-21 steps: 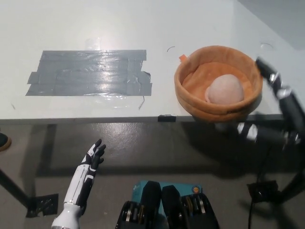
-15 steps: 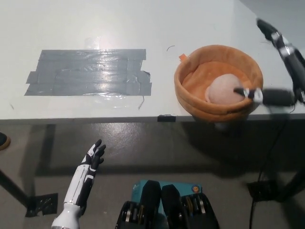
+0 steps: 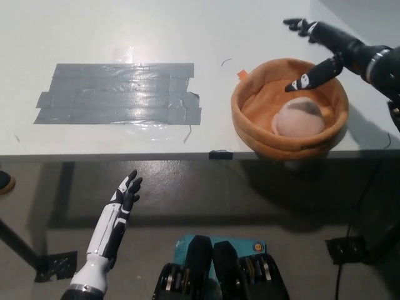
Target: An emotional support dumpling is kept in a soft plate infront in the middle of the desk infront of the robot. The robot extends its right arm to pick up the dumpling and hands it to a person
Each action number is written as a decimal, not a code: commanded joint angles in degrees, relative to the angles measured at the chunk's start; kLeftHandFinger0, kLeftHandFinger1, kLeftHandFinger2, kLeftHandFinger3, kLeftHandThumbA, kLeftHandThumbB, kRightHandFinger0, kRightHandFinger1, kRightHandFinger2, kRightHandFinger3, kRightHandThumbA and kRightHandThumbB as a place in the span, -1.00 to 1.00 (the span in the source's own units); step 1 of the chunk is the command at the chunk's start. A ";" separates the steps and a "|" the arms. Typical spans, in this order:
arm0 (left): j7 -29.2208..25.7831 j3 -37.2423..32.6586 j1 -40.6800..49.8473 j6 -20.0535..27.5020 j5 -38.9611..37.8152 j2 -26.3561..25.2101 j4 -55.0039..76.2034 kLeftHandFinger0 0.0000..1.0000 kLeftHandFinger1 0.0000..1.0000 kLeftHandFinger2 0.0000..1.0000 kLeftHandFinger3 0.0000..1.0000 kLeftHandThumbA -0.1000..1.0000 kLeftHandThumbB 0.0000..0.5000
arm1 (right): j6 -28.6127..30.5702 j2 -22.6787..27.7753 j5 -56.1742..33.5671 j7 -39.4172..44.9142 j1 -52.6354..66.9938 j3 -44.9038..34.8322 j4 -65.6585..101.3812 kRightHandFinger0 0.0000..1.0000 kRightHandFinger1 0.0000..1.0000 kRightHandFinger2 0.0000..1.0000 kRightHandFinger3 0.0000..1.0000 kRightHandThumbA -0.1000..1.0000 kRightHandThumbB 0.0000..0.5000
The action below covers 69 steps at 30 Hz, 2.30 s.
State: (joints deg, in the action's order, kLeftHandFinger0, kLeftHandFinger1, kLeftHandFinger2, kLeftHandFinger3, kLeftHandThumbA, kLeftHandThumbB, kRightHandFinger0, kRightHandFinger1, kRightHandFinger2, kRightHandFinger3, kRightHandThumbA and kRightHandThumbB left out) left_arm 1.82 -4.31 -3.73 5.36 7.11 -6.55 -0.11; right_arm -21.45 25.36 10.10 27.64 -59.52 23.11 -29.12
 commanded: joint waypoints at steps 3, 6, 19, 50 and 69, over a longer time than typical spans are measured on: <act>0.81 -0.53 -1.19 1.42 1.04 -0.95 1.73 1.00 1.00 1.00 1.00 1.00 -0.53 | -0.55 -1.08 2.74 8.76 -7.01 4.77 -8.56 1.00 1.00 1.00 1.00 1.00 0.54; 0.85 -0.51 -1.38 1.29 0.84 -0.98 1.88 1.00 1.00 1.00 1.00 1.00 -0.52 | -1.51 -1.18 3.71 9.37 -7.51 6.02 -10.24 1.00 1.00 1.00 1.00 1.00 0.64; 1.07 -0.34 -2.22 0.90 0.75 -1.26 1.89 1.00 1.00 1.00 1.00 1.00 -0.46 | -3.20 0.30 7.68 14.75 -8.12 10.16 -8.44 1.00 1.00 1.00 1.00 1.00 0.68; 1.84 0.17 -3.07 -0.14 0.30 -1.37 2.51 1.00 1.00 1.00 1.00 1.00 -0.46 | -2.86 -0.55 17.96 20.67 -9.92 17.34 -11.15 1.00 1.00 1.00 1.00 0.51 0.56; 1.50 0.50 -4.41 0.88 0.36 -0.92 1.31 1.00 1.00 1.00 1.00 1.00 -0.49 | 1.06 -0.01 23.27 3.97 -4.32 12.46 -9.17 -0.74 -0.29 -0.18 0.52 -1.00 -0.23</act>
State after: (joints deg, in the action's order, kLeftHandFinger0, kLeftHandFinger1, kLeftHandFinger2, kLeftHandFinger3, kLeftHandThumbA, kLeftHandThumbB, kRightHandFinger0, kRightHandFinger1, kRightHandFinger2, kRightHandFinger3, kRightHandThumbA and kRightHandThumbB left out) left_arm 3.34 -4.08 -6.90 5.11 7.52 -7.24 0.09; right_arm -22.32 23.99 32.97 39.97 -63.51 40.44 -41.40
